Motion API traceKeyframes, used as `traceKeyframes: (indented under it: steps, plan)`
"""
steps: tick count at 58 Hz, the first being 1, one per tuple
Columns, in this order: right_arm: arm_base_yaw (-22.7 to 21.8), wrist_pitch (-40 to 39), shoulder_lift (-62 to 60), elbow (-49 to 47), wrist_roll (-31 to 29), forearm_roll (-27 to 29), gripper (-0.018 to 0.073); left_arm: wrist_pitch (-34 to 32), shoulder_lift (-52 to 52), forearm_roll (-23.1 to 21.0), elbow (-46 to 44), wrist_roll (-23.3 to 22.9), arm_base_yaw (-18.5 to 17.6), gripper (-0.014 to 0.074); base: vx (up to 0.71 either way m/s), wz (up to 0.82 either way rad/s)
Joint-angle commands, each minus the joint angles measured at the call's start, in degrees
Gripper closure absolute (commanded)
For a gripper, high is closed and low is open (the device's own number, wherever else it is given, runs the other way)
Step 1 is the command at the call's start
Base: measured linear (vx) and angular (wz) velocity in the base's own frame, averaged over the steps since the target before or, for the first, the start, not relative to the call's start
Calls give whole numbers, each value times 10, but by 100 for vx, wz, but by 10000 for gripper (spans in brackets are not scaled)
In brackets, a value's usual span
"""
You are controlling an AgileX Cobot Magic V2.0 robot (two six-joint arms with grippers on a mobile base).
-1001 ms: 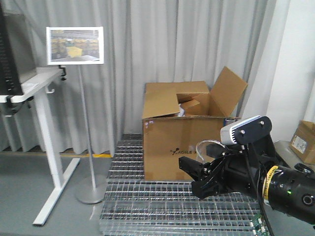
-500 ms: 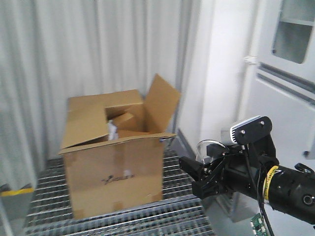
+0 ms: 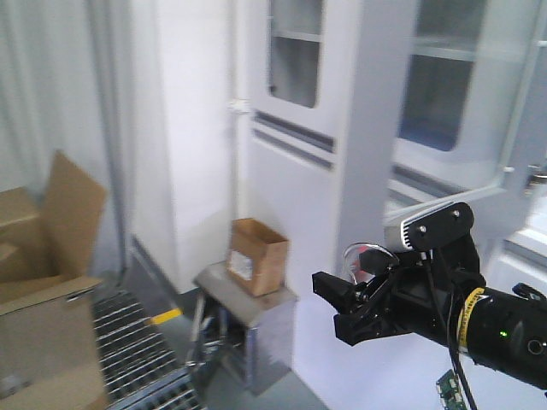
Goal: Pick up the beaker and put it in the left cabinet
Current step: 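Drive the base to the open white cabinet with the blue tray, then extend the right gripper over the blue tray and lower the beaker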
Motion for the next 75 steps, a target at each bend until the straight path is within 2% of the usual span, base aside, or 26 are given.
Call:
traceKeyframes:
  steps: [1,39,75]
  plan:
    - [0,-23,-17,-20,-2,11,522,-47,-6,-4,-11,-1,-3,603,17,-65]
    - [0,-21,-17,-20,-2,11,522,-47,-6,-4,-11,-1,-3,603,16,-63]
    - [0,-22,-17,-20,-2,11,522,-47,-6,-4,-11,-1,-3,603,10,-40]
